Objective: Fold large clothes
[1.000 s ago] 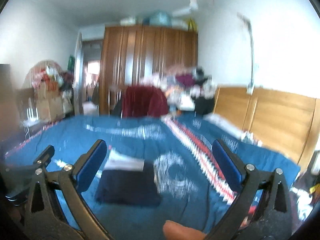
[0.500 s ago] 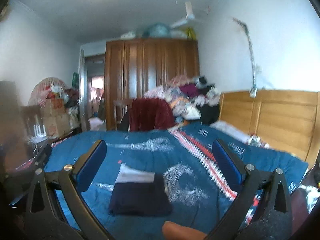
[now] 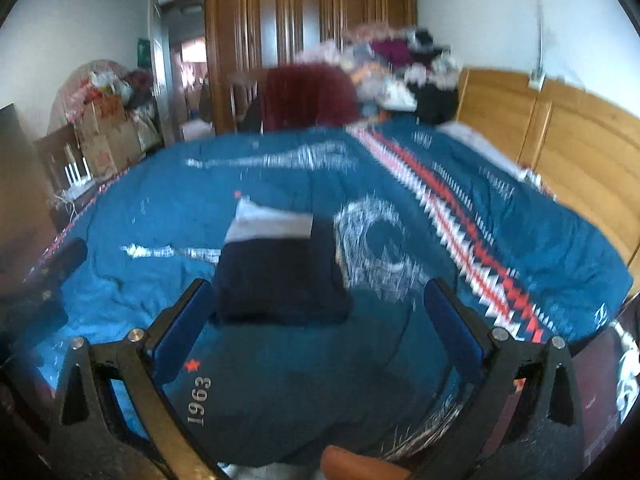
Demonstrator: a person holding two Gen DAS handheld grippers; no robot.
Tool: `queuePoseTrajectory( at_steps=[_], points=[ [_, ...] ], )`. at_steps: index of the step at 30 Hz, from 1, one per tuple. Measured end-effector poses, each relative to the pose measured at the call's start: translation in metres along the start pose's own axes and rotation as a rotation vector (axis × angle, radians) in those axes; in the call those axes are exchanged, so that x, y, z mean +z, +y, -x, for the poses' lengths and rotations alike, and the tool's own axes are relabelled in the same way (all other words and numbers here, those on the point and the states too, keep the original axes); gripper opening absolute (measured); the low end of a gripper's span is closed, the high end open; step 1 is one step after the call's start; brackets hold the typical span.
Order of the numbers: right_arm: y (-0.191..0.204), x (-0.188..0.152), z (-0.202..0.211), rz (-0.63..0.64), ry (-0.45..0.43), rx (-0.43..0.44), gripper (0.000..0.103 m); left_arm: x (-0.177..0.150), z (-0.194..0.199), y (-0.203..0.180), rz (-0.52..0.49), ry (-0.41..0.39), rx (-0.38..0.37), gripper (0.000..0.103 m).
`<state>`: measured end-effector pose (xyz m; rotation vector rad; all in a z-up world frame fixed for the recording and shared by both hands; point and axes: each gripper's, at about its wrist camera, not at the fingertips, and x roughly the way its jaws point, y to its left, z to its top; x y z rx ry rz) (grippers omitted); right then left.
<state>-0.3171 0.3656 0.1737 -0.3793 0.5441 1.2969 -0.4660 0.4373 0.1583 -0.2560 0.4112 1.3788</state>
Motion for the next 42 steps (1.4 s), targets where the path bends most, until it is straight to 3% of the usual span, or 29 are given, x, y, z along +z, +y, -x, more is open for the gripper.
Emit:
queuePoseTrajectory(
  at_steps=[4,10,42],
  points=[
    [-0.013,-0.019,-0.012,-0.015,0.098,-0.001,0.103,-0.015,-0.024,-0.006,-0.007,0.091,-0.014,0.103],
    [-0.024,-0.036,-0.008,-0.03,0.147,0.004,0.103,-0.022,-0.034,-0.011,-0.021,0.122,-0.022,0.103],
    [-0.027,-0.038,-0.011,-0.033,0.149,0.02,0.103,-0.024,-0.032,-0.008,-0.038,0.116,-0.035,0.103]
  ],
)
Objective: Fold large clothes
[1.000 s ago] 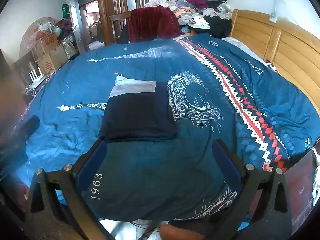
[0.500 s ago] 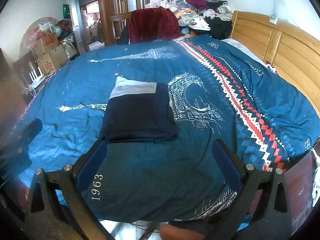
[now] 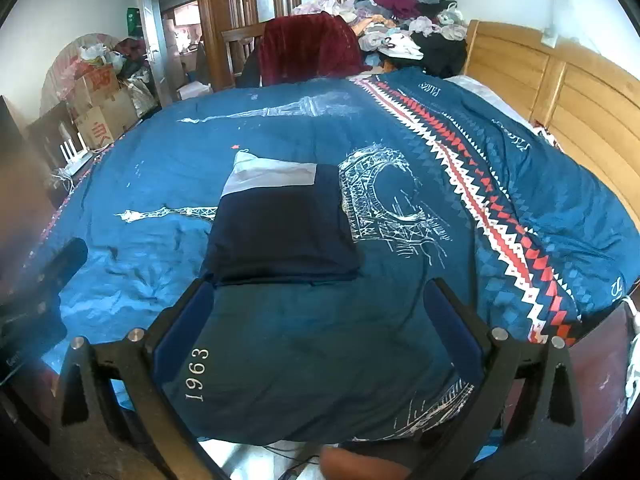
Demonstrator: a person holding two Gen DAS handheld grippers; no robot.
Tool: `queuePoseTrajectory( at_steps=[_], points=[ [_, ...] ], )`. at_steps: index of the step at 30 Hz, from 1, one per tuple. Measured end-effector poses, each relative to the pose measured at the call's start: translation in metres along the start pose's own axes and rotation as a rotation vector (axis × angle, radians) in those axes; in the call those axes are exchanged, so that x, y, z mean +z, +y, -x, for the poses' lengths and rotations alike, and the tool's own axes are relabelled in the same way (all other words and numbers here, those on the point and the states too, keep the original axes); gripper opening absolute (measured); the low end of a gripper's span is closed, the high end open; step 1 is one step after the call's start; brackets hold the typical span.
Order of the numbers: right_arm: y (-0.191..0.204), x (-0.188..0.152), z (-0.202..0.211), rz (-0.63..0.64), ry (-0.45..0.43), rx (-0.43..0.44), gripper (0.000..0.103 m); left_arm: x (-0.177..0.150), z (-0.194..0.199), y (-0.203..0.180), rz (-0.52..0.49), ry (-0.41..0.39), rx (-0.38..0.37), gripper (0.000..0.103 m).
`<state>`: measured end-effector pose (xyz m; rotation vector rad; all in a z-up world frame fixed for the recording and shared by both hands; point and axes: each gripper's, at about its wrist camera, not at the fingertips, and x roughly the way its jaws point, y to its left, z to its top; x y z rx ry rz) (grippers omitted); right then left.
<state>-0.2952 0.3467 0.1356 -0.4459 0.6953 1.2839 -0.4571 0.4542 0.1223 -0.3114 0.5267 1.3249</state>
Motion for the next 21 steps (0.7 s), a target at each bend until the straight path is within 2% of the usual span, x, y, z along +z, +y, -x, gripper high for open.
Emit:
queuePoseTrajectory(
  at_steps=[21],
  points=[
    [0.0005,0.0009,-0.0017,0.004,-0.006,0.001,0.103,0.0012,0.0019,0.0003,-0.001,-0.003,-0.008,0.103]
  ],
)
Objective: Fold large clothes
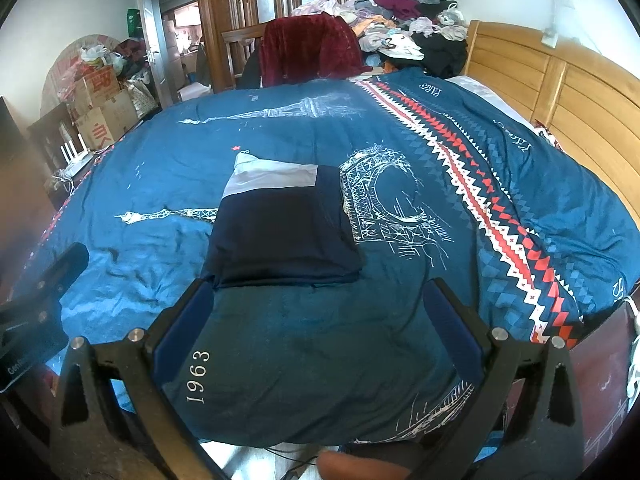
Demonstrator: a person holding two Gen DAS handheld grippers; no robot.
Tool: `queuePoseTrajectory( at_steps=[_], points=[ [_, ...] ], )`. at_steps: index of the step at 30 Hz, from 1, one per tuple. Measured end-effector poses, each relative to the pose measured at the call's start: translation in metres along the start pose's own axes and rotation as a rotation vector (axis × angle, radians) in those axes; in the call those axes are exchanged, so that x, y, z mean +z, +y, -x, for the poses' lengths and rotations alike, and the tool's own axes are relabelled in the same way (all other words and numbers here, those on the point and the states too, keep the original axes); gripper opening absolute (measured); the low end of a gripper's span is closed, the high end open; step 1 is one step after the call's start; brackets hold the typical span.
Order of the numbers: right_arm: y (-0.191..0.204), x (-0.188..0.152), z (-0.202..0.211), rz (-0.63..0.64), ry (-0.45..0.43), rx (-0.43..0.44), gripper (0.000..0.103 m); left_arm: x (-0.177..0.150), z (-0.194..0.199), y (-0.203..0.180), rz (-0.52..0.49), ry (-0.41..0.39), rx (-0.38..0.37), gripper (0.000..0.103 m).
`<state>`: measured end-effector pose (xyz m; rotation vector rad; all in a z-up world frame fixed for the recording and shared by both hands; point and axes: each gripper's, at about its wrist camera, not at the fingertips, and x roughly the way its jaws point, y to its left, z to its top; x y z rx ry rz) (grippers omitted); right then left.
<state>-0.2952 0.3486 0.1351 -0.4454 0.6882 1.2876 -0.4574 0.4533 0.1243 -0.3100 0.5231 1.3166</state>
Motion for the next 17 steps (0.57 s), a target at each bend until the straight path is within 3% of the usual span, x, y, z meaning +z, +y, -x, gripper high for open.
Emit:
queuePoseTrajectory(
  at_steps=[17],
  points=[
    [0.0015,0.0008,0.0002,0.019,-0.008,0.0,0.103,-0.0003,-0.0002,0.0,-0.002,-0.001,0.0,0.103]
  ],
)
